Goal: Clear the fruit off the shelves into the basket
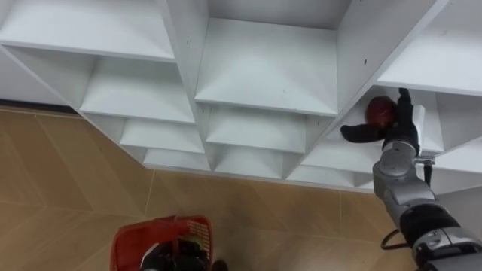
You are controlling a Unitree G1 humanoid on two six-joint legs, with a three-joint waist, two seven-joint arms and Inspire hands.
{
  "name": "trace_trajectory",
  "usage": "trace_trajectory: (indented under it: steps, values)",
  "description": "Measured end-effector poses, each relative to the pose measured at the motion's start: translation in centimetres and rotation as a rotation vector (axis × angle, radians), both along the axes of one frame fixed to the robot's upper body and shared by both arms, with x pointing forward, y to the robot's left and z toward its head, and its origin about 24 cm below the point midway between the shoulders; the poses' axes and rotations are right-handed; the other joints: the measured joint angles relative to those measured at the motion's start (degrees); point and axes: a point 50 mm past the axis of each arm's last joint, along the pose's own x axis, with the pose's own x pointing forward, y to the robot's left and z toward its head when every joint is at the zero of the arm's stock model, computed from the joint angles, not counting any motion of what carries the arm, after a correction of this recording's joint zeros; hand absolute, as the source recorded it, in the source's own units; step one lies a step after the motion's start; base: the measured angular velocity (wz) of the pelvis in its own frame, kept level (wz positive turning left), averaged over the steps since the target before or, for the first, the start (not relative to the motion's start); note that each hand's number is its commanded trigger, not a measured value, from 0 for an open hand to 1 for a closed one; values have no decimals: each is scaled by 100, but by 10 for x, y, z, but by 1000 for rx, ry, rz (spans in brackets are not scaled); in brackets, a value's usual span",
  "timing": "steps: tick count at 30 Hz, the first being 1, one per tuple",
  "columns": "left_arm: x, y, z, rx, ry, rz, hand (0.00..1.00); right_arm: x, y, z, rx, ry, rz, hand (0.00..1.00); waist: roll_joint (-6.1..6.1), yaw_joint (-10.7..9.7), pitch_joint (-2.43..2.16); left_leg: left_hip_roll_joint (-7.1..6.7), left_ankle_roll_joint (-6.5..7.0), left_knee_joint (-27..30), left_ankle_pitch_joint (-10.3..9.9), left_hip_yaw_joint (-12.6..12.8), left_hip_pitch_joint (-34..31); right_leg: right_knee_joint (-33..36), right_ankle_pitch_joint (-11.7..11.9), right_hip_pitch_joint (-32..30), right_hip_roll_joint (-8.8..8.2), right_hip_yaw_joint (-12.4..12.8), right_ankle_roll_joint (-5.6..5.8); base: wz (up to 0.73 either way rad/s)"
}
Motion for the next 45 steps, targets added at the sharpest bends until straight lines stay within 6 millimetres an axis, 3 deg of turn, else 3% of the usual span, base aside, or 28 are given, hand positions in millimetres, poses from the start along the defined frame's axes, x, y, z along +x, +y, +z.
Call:
trace_trajectory:
  steps: [6, 9, 10, 45]
  values:
    - [1, 1, 0, 2, -2, 0, 100, -2, -2, -4, 6, 20, -8, 3, -27, -2, 15, 1, 1, 1, 2, 5, 0, 6, 0, 0, -1, -1, 0, 0]
    - [1, 1, 1, 4, -4, -1, 100, -3, -2, -6, 16, 29, -13, 92, -44, -3, 26, 0, 2, 11, 2, -1, -9, 6, 0, 0, -2, -4, 0, 0]
    - [2, 1, 1, 4, -4, -1, 100, -3, -2, -6, 20, 29, -15, 100, -48, -4, 28, 0, 2, 12, 2, -1, -10, 6, 0, 0, -2, -5, 0, 0]
    - [12, -2, 3, 10, -12, -4, 100, 0, -2, -1, -2, 7, -25, 100, -32, -30, 42, -4, 13, 15, 9, 20, -61, 76, -12, -84, -27, -38, -19, 0]
